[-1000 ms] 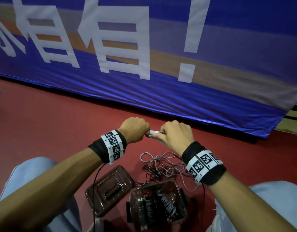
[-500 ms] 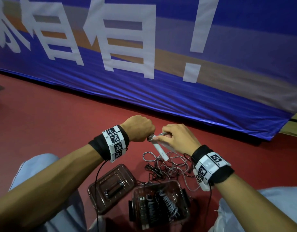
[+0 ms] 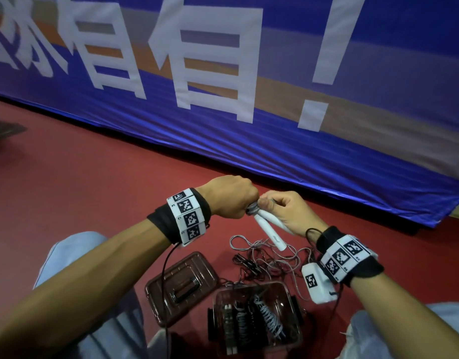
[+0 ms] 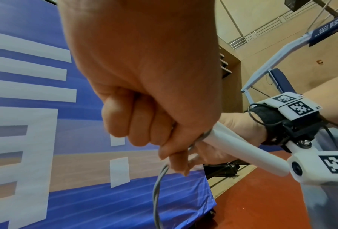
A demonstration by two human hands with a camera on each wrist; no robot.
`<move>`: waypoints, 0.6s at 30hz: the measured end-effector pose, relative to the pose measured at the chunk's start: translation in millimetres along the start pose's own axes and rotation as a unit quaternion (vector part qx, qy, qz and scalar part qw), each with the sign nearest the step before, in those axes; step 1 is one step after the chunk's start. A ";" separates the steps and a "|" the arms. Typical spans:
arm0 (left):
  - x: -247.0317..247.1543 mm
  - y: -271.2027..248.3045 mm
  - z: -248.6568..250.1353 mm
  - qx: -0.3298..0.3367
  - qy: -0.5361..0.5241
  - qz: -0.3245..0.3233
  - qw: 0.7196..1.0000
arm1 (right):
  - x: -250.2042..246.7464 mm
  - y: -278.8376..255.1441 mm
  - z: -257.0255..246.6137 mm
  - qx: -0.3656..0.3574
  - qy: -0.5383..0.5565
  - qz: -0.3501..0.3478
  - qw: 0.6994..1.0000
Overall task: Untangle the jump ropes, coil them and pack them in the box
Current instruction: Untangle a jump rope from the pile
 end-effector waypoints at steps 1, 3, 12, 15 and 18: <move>-0.5 -0.4 -1.7 -0.001 -0.010 0.003 1.000 | -0.7 1.6 0.7 -0.003 -0.025 0.004 1.000; -0.6 -0.8 -4.5 -0.003 -0.025 0.009 1.000 | -4.5 4.1 -2.9 -0.022 -0.132 0.021 0.991; 5.1 8.5 -5.8 -0.030 -0.051 0.048 0.997 | -9.3 -7.3 -31.3 -0.060 -0.136 0.063 0.987; 8.6 11.8 -0.9 -0.045 -0.063 0.051 0.996 | -11.8 -9.9 -29.4 -0.006 -0.107 0.053 0.993; 9.5 14.2 1.5 -0.052 -0.056 0.044 0.996 | -13.6 -11.7 -36.0 0.074 -0.018 -0.002 0.997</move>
Point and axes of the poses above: each hand's wrist, its own y-axis towards the middle knuckle, its own x-axis out of the palm, z = x × y, the point moved 1 cm from there along y, towards the middle knuckle
